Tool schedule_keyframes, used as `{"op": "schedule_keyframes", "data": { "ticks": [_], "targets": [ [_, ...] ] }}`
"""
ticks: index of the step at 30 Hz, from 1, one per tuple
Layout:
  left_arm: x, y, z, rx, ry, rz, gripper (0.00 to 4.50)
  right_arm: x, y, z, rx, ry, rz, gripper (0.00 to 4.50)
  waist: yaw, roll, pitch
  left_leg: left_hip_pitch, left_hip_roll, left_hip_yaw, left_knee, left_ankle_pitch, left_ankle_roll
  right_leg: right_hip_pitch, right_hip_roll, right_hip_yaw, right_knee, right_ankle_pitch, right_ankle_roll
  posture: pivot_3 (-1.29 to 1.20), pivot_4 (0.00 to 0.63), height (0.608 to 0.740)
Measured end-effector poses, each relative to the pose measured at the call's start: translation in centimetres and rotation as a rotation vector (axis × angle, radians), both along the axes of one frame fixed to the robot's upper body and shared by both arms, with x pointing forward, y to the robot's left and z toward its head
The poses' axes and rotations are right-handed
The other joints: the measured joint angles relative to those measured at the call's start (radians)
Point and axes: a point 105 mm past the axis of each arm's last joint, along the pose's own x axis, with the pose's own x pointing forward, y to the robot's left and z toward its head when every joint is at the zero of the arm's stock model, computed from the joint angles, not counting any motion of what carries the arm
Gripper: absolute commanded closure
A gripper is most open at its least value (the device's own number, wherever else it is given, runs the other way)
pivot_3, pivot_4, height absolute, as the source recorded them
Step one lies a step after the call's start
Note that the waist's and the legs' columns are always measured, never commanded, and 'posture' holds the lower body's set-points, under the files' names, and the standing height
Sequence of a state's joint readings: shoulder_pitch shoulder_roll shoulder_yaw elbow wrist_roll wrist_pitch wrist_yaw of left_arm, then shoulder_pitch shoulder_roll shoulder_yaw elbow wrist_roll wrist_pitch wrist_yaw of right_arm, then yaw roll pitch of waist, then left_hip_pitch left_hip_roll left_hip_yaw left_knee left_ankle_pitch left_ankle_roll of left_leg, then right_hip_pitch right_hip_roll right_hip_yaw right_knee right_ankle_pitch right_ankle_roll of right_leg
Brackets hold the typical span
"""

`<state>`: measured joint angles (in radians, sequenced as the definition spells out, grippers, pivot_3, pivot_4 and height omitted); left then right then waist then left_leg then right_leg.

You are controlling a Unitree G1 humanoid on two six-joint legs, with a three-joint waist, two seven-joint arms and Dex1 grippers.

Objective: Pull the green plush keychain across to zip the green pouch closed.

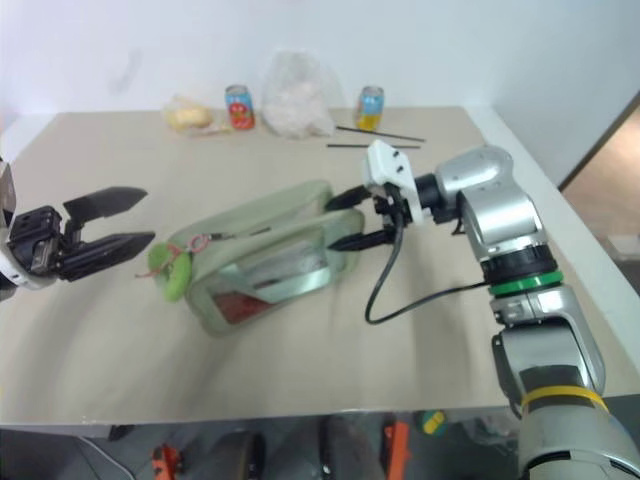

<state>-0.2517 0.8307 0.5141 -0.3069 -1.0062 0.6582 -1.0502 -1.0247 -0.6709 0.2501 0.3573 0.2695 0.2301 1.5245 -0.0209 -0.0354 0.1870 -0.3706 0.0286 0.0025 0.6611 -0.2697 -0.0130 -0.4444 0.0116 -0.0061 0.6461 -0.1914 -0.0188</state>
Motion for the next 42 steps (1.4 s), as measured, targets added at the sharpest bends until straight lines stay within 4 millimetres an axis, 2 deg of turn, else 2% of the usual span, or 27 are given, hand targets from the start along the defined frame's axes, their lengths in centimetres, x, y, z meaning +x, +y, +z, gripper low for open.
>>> {"op": "schedule_keyframes", "data": {
  "ticks": [6, 7, 16, 19, 23, 28, 31, 34, 38, 42],
  "targets": [
    [-0.2, 0.2, 0.1, -0.039, -0.012, 0.014, 0.00, -0.1, -0.1, -0.1, 0.001, 0.017, 0.004, 4.36, 0.000, 0.000, 0.000, 0.000, 0.000, 0.000, 0.000, 0.000, 0.000, 0.000, 0.000, 0.000, 0.000, 0.000, 0.000, 0.00, 0.150, 0.740],
    [-0.3, 0.4, 0.3, -0.045, -0.019, 0.018, 0.00, -0.1, -0.1, -0.1, 0.002, 0.019, 0.005, 4.43, 0.000, 0.000, 0.000, 0.000, 0.000, 0.000, 0.000, 0.000, 0.000, 0.000, 0.000, 0.000, 0.000, 0.000, 0.000, 0.00, 0.150, 0.740],
    [0.1, 2.5, 2.0, -0.196, -0.042, 0.101, 0.00, -0.6, -0.5, -0.4, 0.019, 0.081, -0.046, 4.43, 0.000, 0.000, 0.000, 0.000, 0.000, 0.000, 0.002, 0.000, 0.000, 0.000, 0.000, 0.000, 0.001, 0.001, 0.000, 0.00, 0.150, 0.740],
    [0.2, 3.4, 2.2, -0.253, -0.037, 0.141, 0.00, -1.6, -1.0, -0.3, 0.017, 0.125, -0.078, 4.43, 0.001, 0.000, 0.000, 0.000, 0.000, -0.001, 0.002, 0.000, 0.000, 0.000, -0.001, 0.000, 0.001, 0.000, 0.000, 0.00, 0.150, 0.740],
    [0.5, 4.8, 0.8, -0.304, 0.028, 0.210, 0.00, -3.1, -0.8, -0.3, 0.016, 0.158, -0.143, 4.43, 0.000, 0.000, 0.000, 0.000, 0.001, 0.000, 0.002, 0.000, -0.001, 0.000, -0.002, 0.000, 0.001, 0.000, 0.000, 0.00, 0.150, 0.740],
    [0.8, 5.0, -0.6, -0.305, 0.083, 0.245, 0.00, -3.8, 0.4, -1.0, 0.019, 0.158, -0.222, 4.43, -0.001, -0.001, 0.000, 0.002, 0.002, 0.000, 0.003, 0.000, -0.001, 0.001, 0.000, 0.000, 0.002, 0.001, 0.000, 0.00, 0.150, 0.740],
    [1.1, 4.2, -1.7, -0.302, 0.127, 0.228, 0.00, -3.8, 1.0, -1.2, 0.038, 0.168, -0.270, 4.43, -0.001, -0.001, -0.001, 0.003, 0.002, -0.001, 0.003, 0.001, -0.002, 0.001, 0.001, 0.000, 0.003, 0.002, -0.002, 0.00, 0.150, 0.740],
    [1.0, 2.5, -2.8, -0.262, 0.176, 0.181, 0.00, -3.8, 1.1, -1.3, 0.073, 0.181, -0.315, 4.43, -0.002, -0.002, -0.001, 0.003, 0.003, -0.001, 0.003, 0.001, -0.003, 0.002, 0.002, 0.000, 0.003, 0.002, -0.002, 0.00, 0.150, 0.740],
    [0.1, -0.1, -4.3, -0.117, 0.209, 0.102, 0.00, -3.8, 1.3, -1.6, 0.100, 0.186, -0.336, 4.43, -0.006, -0.003, -0.002, 0.004, 0.004, -0.001, 0.003, 0.001, -0.003, 0.002, 0.003, 0.000, 0.003, 0.002, -0.002, 0.00, 0.150, 0.740],
    [0.0, -0.3, -4.2, -0.047, 0.201, 0.083, 0.00, -3.7, 1.6, -1.7, 0.114, 0.184, -0.345, 4.43, -0.008, -0.003, -0.002, 0.005, 0.005, -0.001, 0.003, 0.001, -0.002, 0.002, 0.007, 0.000, 0.003, 0.002, -0.003, 0.00, 0.150, 0.740]
  ]
}}
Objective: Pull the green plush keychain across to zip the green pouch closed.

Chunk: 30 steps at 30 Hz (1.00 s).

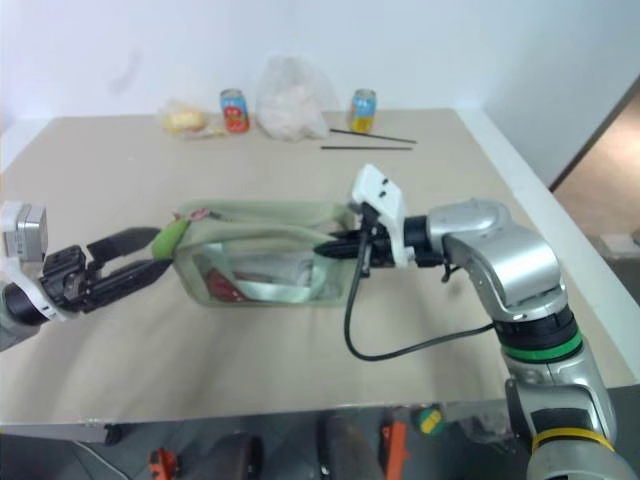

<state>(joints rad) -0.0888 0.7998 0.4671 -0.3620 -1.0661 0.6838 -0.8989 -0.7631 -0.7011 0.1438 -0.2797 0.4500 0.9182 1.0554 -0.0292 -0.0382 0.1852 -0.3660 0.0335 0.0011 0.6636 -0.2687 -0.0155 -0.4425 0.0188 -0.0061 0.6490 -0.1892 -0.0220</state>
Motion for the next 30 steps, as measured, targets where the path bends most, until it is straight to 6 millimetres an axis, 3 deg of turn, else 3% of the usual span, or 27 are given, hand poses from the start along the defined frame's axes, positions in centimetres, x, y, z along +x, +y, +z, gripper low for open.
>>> {"op": "schedule_keyframes", "data": {
  "ticks": [4, 7, 18, 25, 30],
  "targets": [
    [0.3, 0.4, 0.3, 0.026, -0.009, 0.008, 0.00, 0.2, 0.1, 0.0, 0.006, -0.006, -0.005, 4.43, -0.001, 0.000, 0.000, 0.001, 0.001, 0.000, 0.000, 0.000, 0.000, 0.000, 0.001, 0.000, 0.000, 0.000, 0.000, 0.00, 0.150, 0.740],
    [0.5, 0.7, 0.2, 0.023, -0.002, 0.016, 0.71, 0.2, 0.1, -0.1, 0.008, -0.011, -0.008, 4.50, -0.001, 0.000, 0.000, 0.000, 0.002, 0.000, 0.000, 0.000, 0.000, 0.000, 0.002, 0.000, 0.000, 0.000, -0.001, 0.00, 0.150, 0.740],
    [0.3, 0.5, 0.2, 0.028, 0.017, -0.017, 4.49, 0.5, 0.0, -0.1, 0.016, -0.017, -0.014, 4.50, -0.003, 0.000, 0.000, 0.000, 0.002, 0.000, 0.000, 0.000, 0.000, 0.000, 0.001, 0.000, 0.000, 0.000, -0.001, 0.00, 0.150, 0.740],
    [0.7, -0.2, 0.3, 0.014, 0.012, -0.041, 4.49, 0.7, -0.1, -0.1, 0.017, -0.023, -0.022, 4.50, -0.002, 0.000, 0.000, 0.000, 0.001, 0.000, 0.000, 0.000, 0.000, 0.000, 0.001, 0.000, 0.000, 0.000, -0.001, 0.00, 0.150, 0.740],
    [1.9, -1.1, 3.6, -0.082, -0.095, -0.054, 4.49, 0.8, -0.1, -0.2, 0.018, -0.023, -0.024, 4.50, 0.000, 0.000, 0.000, -0.001, 0.001, 0.000, 0.000, 0.000, 0.000, 0.000, 0.001, 0.000, 0.000, 0.000, 0.000, 0.00, 0.150, 0.740]
  ]
}}
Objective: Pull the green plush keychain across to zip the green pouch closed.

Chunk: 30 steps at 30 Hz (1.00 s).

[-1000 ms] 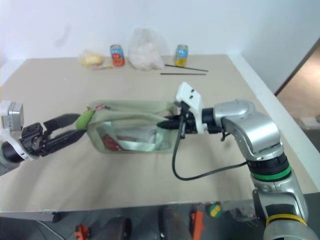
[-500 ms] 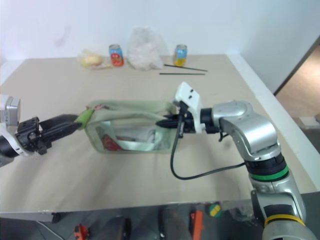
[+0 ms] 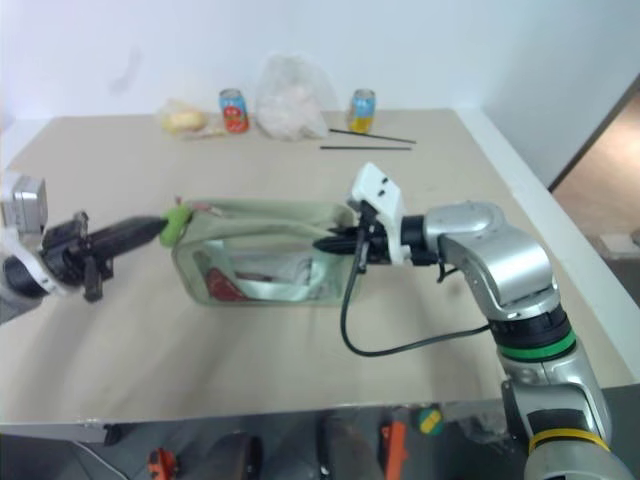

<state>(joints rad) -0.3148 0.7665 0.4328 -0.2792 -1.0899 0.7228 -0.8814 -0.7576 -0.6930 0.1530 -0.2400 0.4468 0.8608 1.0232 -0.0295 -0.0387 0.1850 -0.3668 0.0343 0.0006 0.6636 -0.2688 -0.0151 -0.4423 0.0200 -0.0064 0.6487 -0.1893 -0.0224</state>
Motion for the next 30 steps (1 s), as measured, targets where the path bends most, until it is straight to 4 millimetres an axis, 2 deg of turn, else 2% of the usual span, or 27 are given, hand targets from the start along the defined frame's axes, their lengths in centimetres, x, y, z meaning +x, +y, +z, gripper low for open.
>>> {"op": "schedule_keyframes", "data": {
  "ticks": [5, 8, 10, 16, 21, 24, 27, 28, 29, 30],
  "targets": [
    [0.3, -1.5, 3.9, -0.100, -0.101, -0.065, 4.49, 0.0, 0.2, 0.0, 0.001, -0.006, 0.007, 4.50, -0.004, 0.000, 0.000, -0.001, 0.000, 0.001, 0.000, 0.000, 0.000, 0.000, 0.000, 0.001, 0.000, 0.000, 0.000, 0.00, 0.150, 0.740],
    [0.4, -2.1, 4.4, -0.111, -0.100, -0.089, 4.49, 0.0, 0.3, -0.1, 0.002, -0.009, 0.010, 4.50, -0.006, 0.000, 0.000, -0.001, 0.000, 0.001, -0.001, 0.000, 0.000, 0.000, 0.001, 0.002, 0.000, 0.000, 0.000, 0.00, 0.150, 0.740],
    [0.7, -2.7, 3.6, -0.081, -0.074, -0.107, 4.49, 0.0, 0.3, -0.1, 0.005, -0.011, 0.011, 4.50, -0.007, 0.000, 0.000, -0.001, 0.000, 0.001, 0.000, 0.000, 0.000, 0.000, 0.001, 0.002, 0.000, 0.000, 0.000, 0.00, 0.150, 0.740],
    [0.9, -4.8, -1.8, 0.128, 0.056, -0.153, 4.49, 0.1, 0.4, -0.1, 0.011, -0.013, 0.003, 4.50, -0.008, 0.000, 0.000, 0.000, 0.000, 0.001, 0.000, 0.000, 0.000, 0.000, 0.001, 0.001, 0.000, 0.000, 0.000, 0.00, 0.150, 0.740],
    [1.0, -5.5, -3.0, 0.192, 0.068, -0.169, 4.49, 0.1, 0.3, -0.2, 0.013, -0.010, -0.004, 4.50, -0.008, 0.000, 0.000, 0.000, 0.000, 0.000, 0.000, 0.000, 0.000, 0.000, 0.000, 0.001, 0.000, 0.000, 0.000, 0.00, 0.150, 0.740],
    [1.0, -5.6, -2.7, 0.190, 0.061, -0.171, 3.63, 0.0, 0.3, -0.2, 0.013, -0.010, -0.004, 4.50, -0.008, 0.000, 0.000, 0.000, 0.000, 0.000, 0.000, 0.000, 0.000, 0.000, 0.000, 0.001, 0.000, 0.000, 0.000, 0.00, 0.150, 0.740],
    [1.1, -5.3, -2.0, 0.167, 0.057, -0.170, 2.58, -0.1, 0.4, -0.2, 0.014, -0.010, -0.003, 4.50, -0.008, 0.000, 0.000, -0.001, 0.000, 0.001, 0.000, 0.000, 0.000, 0.000, 0.000, 0.001, 0.000, 0.000, 0.000, 0.00, 0.150, 0.740],
    [1.2, -4.9, -1.3, 0.144, 0.041, -0.147, 2.21, -0.1, 0.4, -0.2, 0.014, -0.009, -0.004, 4.50, -0.008, 0.000, 0.000, -0.001, 0.000, 0.000, 0.000, 0.000, 0.000, 0.000, 0.001, 0.001, 0.000, 0.000, 0.000, 0.00, 0.150, 0.740],
    [1.4, -4.6, -0.8, 0.130, 0.029, -0.130, 1.98, -0.1, 0.4, -0.2, 0.014, -0.009, -0.004, 4.50, -0.008, 0.000, 0.000, 0.000, 0.000, 0.000, 0.000, 0.000, 0.000, 0.000, 0.001, 0.001, 0.000, 0.000, 0.000, 0.00, 0.150, 0.740],
    [1.6, -4.0, 0.0, 0.105, 0.013, -0.101, 1.98, -0.1, 0.4, -0.2, 0.014, -0.009, -0.004, 4.50, -0.008, 0.000, 0.000, 0.000, 0.000, 0.000, 0.000, 0.000, 0.000, 0.000, 0.001, 0.001, 0.000, 0.000, 0.000, 0.00, 0.150, 0.740]
  ]
}}
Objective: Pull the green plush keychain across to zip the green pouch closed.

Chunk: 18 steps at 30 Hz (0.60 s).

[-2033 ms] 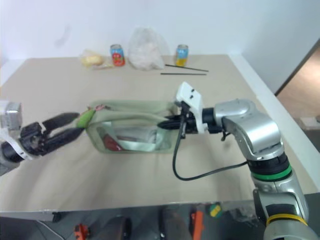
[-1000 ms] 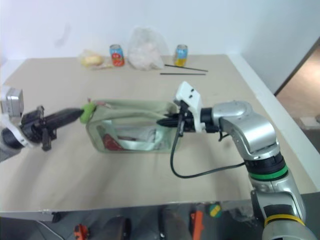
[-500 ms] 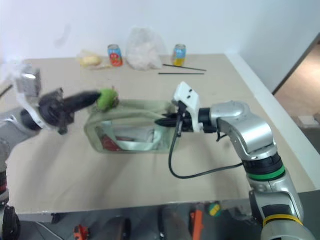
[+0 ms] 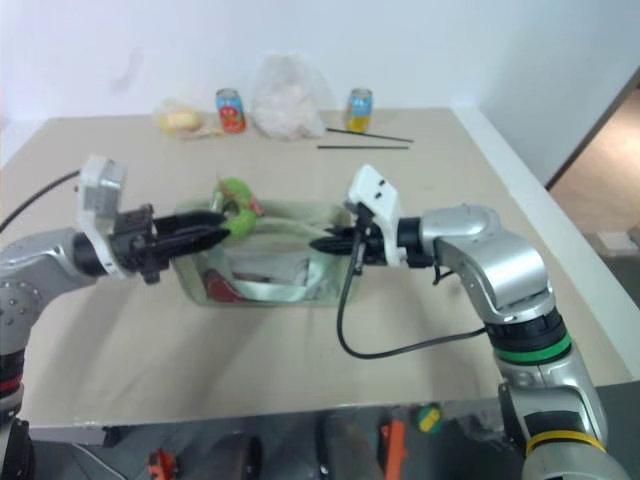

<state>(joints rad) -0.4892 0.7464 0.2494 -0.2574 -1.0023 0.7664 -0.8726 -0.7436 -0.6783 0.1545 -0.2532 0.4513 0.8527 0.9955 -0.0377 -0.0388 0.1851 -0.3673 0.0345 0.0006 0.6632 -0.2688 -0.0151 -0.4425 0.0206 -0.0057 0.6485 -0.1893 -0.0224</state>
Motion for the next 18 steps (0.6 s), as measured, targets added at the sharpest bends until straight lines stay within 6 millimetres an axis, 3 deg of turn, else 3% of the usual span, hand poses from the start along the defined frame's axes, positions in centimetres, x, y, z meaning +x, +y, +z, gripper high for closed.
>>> {"op": "schedule_keyframes", "data": {
  "ticks": [3, 8, 11, 16, 18],
  "targets": [
    [-0.1, 1.3, 2.2, -0.073, -0.048, 0.042, 1.98, 0.0, 0.0, 0.0, 0.000, 0.001, -0.001, 4.50, 0.000, 0.000, 0.000, 0.000, 0.000, 0.000, 0.000, 0.000, 0.000, 0.000, 0.000, 0.000, 0.000, 0.000, 0.000, 0.00, 0.150, 0.740],
    [-0.9, 3.1, 2.8, -0.109, -0.047, 0.071, 1.98, 0.0, 0.1, -0.1, 0.005, 0.001, 0.003, 4.50, -0.004, 0.000, 0.000, 0.000, 0.000, 0.001, 0.000, 0.000, 0.000, 0.000, 0.000, 0.001, 0.000, 0.000, 0.000, 0.00, 0.150, 0.740],
    [-1.9, 4.9, 1.4, -0.066, -0.003, 0.106, 1.98, -0.1, 0.3, -0.1, 0.009, 0.001, 0.009, 4.50, -0.010, 0.000, 0.000, 0.001, 0.001, 0.001, -0.001, 0.000, 0.000, 0.000, 0.000, 0.001, 0.000, 0.000, -0.001, 0.00, 0.150, 0.740],
    [-2.9, 7.8, -3.8, 0.073, 0.159, 0.199, 1.98, 0.0, 0.3, -0.1, 0.010, 0.000, 0.007, 4.50, -0.007, 0.000, 0.000, 0.002, 0.001, 0.000, -0.003, 0.000, 0.000, -0.001, 0.000, -0.001, 0.000, -0.001, -0.002, 0.00, 0.150, 0.740],
    [-2.8, 8.0, -4.1, 0.085, 0.166, 0.213, 1.98, 0.0, 0.3, -0.1, 0.009, -0.001, 0.007, 4.50, -0.007, -0.001, 0.000, 0.002, 0.001, -0.001, -0.003, 0.000, 0.000, 0.000, -0.001, -0.002, 0.000, -0.002, -0.002, 0.00, 0.150, 0.740]
  ]
}}
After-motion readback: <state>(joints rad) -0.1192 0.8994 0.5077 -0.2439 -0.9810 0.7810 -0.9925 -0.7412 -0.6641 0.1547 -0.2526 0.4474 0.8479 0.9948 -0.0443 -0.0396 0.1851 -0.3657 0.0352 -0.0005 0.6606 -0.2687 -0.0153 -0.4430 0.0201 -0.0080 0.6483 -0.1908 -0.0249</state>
